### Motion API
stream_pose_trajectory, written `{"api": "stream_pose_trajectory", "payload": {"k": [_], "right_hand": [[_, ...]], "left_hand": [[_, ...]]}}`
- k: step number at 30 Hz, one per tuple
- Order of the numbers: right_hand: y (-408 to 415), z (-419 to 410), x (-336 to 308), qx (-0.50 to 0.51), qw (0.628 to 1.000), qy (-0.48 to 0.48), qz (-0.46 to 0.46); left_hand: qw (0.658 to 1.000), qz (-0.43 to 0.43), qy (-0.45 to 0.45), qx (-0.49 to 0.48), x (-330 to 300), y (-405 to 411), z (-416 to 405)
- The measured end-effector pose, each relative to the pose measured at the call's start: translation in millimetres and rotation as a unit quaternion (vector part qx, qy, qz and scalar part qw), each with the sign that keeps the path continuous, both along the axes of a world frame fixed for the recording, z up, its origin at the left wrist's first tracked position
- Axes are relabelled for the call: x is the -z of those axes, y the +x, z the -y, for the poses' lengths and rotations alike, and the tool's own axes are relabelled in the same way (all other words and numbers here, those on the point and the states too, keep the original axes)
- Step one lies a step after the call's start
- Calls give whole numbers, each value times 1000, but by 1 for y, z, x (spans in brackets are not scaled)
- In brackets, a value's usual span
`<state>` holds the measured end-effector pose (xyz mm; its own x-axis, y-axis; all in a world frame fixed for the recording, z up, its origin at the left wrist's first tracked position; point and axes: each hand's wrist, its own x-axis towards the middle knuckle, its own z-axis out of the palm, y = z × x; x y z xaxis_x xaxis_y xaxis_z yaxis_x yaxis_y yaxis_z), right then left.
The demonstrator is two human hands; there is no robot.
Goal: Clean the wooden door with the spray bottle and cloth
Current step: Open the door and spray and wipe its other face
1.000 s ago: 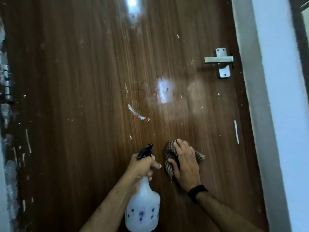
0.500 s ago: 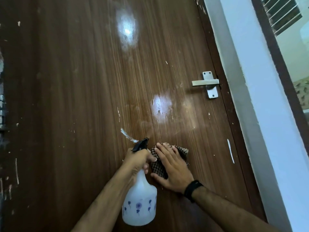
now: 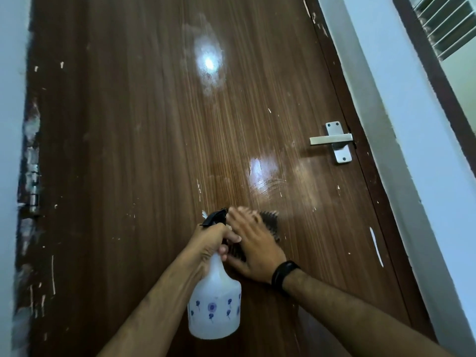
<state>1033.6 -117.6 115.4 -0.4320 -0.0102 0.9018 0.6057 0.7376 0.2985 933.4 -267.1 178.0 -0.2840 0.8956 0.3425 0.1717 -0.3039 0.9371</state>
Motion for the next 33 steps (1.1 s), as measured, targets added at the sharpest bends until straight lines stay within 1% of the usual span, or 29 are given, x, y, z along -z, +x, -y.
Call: {"api": "stream_pose_trajectory", "payload": {"k": [2,4,5,6,8,10,12,13,14,15,17,19,20,21,23,26,28,31,33], "right_hand": [[-4,-5,13,-7,996,25,85],[3,-11,1,-3,993,43,114],[7,-12,-14,-1,994,53,100],[12,-11,-33,3,996,52,66],[15,-5,-75,15,999,16,-33],[11,-1,-107,30,993,-26,-110],[-2,2,-114,49,988,-22,-145],[-8,3,-109,51,988,-13,-143],[-15,6,-99,43,992,-8,-122],[-23,10,-86,26,997,0,-79],[-38,14,-54,3,998,28,48],[-52,12,-23,9,982,73,173],[-57,9,-13,15,972,89,216],[-58,5,-10,18,966,105,237],[-60,1,-24,5,969,129,210],[-60,9,-71,-3,991,93,97],[-70,18,-97,17,996,78,35],[-86,25,-103,44,997,58,-18],[-95,27,-90,40,997,64,-14]], "left_hand": [[1000,13,-2,6,1,-5,5],[1000,16,-4,10,2,-9,9],[1000,16,-4,9,0,-12,11],[1000,16,-7,8,-1,-13,13],[1000,20,-14,0,-5,-18,17],[1000,24,-15,-8,-9,-22,22],[999,31,-2,-13,-12,-31,28],[999,35,7,-14,-12,-36,30],[999,38,13,-15,-12,-42,32],[999,42,18,-16,-11,-50,35],[999,46,16,-12,-8,-62,39],[999,51,5,-5,-4,-70,41],[998,58,3,-4,-1,-73,42],[998,63,1,-4,1,-74,44],[998,59,2,-14,3,-78,48],[997,66,17,-29,0,-89,50],[996,74,25,-47,-2,-97,52],[994,66,28,-81,-1,-110,57],[993,61,24,-98,3,-121,61]]}}
